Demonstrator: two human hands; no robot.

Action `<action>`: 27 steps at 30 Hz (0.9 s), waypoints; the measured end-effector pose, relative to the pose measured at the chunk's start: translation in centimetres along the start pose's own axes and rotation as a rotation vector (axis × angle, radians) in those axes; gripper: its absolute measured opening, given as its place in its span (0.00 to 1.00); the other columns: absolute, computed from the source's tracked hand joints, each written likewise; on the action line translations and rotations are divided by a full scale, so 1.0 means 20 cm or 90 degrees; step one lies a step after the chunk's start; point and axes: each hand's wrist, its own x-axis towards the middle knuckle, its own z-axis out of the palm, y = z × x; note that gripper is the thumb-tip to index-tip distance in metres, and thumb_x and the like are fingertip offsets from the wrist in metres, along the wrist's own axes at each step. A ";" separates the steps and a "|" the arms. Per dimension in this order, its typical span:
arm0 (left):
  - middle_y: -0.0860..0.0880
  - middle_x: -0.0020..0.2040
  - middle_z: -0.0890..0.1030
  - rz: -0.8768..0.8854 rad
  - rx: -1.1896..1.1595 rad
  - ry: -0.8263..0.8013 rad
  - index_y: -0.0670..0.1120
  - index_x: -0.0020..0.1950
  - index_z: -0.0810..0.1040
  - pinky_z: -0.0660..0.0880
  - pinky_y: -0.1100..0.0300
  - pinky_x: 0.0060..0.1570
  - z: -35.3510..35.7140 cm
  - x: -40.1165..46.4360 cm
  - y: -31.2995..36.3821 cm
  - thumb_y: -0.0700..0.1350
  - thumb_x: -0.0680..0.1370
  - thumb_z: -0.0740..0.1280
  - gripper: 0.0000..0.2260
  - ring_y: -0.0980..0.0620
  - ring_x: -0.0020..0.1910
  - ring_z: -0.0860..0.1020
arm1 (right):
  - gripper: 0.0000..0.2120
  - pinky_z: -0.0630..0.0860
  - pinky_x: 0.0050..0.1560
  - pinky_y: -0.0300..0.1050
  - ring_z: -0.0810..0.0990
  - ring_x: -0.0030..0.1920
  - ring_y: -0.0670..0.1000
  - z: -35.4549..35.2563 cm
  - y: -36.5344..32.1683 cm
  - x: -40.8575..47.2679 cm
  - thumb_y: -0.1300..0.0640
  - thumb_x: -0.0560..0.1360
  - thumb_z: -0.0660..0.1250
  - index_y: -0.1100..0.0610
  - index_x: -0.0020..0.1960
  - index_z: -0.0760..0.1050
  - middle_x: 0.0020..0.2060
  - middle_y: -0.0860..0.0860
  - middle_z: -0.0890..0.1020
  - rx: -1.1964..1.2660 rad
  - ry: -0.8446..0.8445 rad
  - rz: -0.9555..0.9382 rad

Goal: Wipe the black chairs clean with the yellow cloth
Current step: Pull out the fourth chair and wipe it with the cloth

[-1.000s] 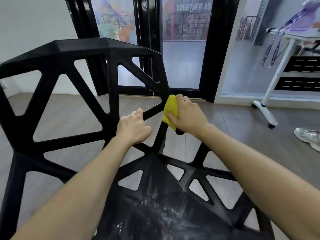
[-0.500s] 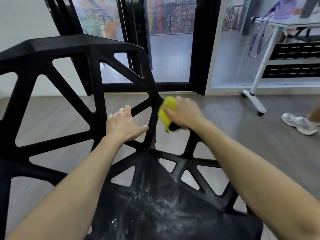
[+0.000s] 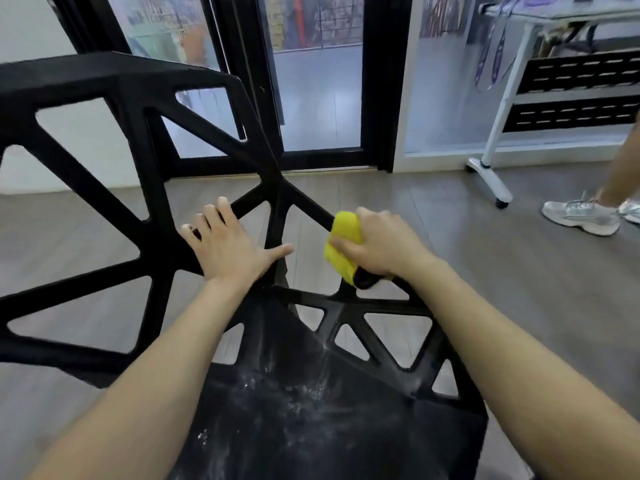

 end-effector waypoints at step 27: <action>0.32 0.73 0.69 -0.001 0.078 0.005 0.38 0.81 0.57 0.61 0.25 0.75 0.05 -0.03 0.05 0.80 0.60 0.75 0.66 0.28 0.72 0.70 | 0.23 0.73 0.45 0.51 0.81 0.46 0.57 0.05 0.37 -0.60 0.35 0.75 0.73 0.50 0.58 0.75 0.45 0.49 0.84 0.191 0.077 0.208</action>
